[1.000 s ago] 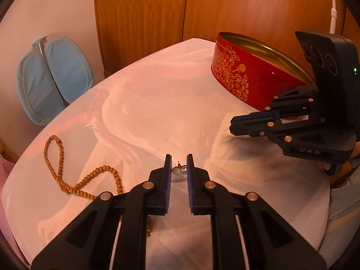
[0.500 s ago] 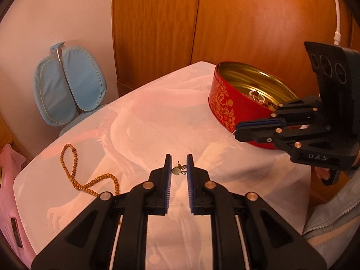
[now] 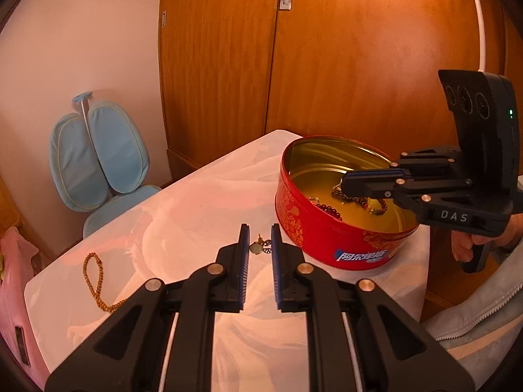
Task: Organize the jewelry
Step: 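Carry the earring in the left tool over the tin while the right tool carries its earring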
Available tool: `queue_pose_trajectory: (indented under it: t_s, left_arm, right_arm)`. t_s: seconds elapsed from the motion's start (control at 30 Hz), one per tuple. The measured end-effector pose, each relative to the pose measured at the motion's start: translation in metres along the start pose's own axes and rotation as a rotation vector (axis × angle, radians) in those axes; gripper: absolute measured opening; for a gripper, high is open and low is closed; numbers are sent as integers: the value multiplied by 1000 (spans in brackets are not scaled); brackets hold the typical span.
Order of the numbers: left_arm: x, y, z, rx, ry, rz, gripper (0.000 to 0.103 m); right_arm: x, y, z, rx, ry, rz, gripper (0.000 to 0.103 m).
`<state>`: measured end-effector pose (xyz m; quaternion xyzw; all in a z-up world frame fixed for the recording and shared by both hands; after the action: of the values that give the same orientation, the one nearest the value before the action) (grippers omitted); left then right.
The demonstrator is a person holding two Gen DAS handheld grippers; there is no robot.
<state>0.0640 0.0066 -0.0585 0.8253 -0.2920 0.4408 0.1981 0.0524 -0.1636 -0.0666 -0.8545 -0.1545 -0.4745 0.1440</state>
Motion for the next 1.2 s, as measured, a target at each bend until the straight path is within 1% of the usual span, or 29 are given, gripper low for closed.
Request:
queue_pose_trajectory:
  t_s: [0.07,0.27,0.4,0.5,0.57,0.6,0.7,0.77,0.8,0.9,0.97,1.0,1.07,1.13,1.17,1.2]
  left_arm:
    - [7,11,3,-5,2,19,13]
    - [38,47,19,-60,17,65,13]
    - [57,68,32,-102,22,77,13]
    - [66,83,47,-126,-6,79,13]
    - [68,94,63,-157,-52,76,13]
    - [69,99,69,-157,-68,99,13]
    - [70,118,90,-154,-124,176,13]
    - [73,126,102,-165,-149,192,13]
    - [74,130,105,-169,-153,192,13]
    - [76,131,120,-181,-192,166,13]
    - [77,130,133,-182,-241,134,13]
    - [79,129,139,-191,-266,114,13]
    - [86,130,143,-216,-261,101,14]
    - [94,132,143,-223,-246,116,14]
    - [96,133,145,-222,-254,123,14]
    - [96,133,150,-220,-280,126,14]
  right_arm:
    - [1,10,-6,-11,7,12,6]
    - [9,42,-40,-65,77,32,6]
    - [10,63,-58,-96,105,48,6]
    - [8,78,-64,-111,104,62,6]
    - [8,88,-68,-113,105,75,6]
    - [7,93,-68,-113,98,81,6]
    - [5,108,-69,-142,66,84,6]
    - [2,120,-67,-160,38,102,6]
    - [0,126,-67,-160,25,119,6]
    - [-10,149,-53,-160,-71,190,6]
    - [-17,162,-38,-121,-168,259,6]
    - [-17,169,-34,-111,-186,295,6]
    - [-13,178,-33,-92,-193,344,6]
    - [-8,182,-30,-110,-216,340,6]
    - [-7,185,-26,-119,-239,337,6]
    - [-9,187,-19,-116,-282,343,6]
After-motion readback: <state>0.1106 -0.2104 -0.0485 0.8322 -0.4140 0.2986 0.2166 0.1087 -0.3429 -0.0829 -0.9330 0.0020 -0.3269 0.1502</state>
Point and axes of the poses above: each gripper's, at about its wrist camera, not at the fingertips, and z roughly the way its jaws point, y to its right, x to its top, the point moved 4 cm from there along z, roughly the way its jaws point, and after that the axes turned 6 degrees about y, right-handed, at the moved point
